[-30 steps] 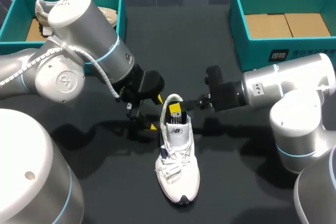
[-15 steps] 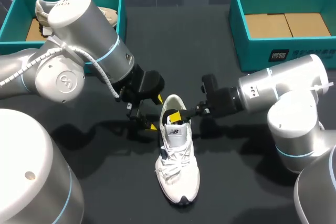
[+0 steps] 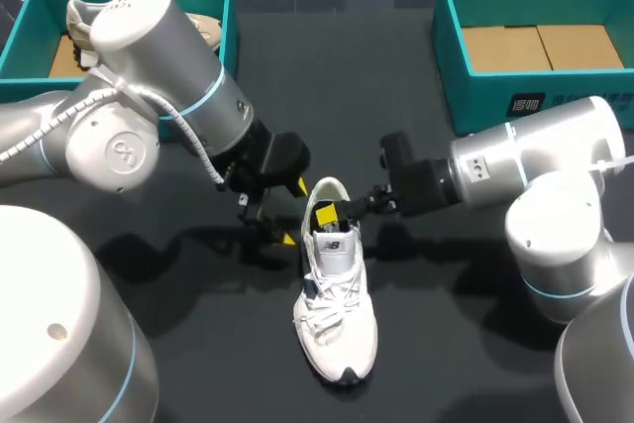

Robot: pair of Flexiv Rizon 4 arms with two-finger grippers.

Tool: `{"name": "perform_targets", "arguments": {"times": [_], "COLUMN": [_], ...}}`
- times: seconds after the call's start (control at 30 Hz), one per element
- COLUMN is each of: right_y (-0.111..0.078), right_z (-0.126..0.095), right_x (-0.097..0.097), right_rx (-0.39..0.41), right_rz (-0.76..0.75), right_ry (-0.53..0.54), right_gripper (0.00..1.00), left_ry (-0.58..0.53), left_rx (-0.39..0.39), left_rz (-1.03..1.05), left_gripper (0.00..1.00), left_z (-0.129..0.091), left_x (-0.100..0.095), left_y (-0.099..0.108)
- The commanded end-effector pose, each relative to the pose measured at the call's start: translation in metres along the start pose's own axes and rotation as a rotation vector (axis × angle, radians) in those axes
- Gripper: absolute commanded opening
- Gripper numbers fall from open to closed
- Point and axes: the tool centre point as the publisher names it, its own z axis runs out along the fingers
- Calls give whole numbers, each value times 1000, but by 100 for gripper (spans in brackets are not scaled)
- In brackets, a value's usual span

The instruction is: Take the shoe out of the shoebox, open the shoe tongue, remove and reinsert the insole, then place the shoe into the shoebox

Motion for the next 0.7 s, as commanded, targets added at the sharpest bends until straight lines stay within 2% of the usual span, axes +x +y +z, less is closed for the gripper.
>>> {"name": "perform_targets", "arguments": {"times": [0.03,0.27,0.7], "right_y": [-1,2,6], "right_z": [-10,-29,-64], "right_x": [8,6,-10], "right_rx": [8,18,43], "right_rz": [-2,10,98], "right_ry": [-30,-62,-134], "right_gripper": [83,86,78], "left_ry": [9,21,45], "left_rx": [0,-4,-81], "left_rz": [7,38,150], "left_gripper": [100,100,100], "left_z": [-12,-28,-65], "left_x": [1,-4,-15], "left_y": [3,11,39]}}
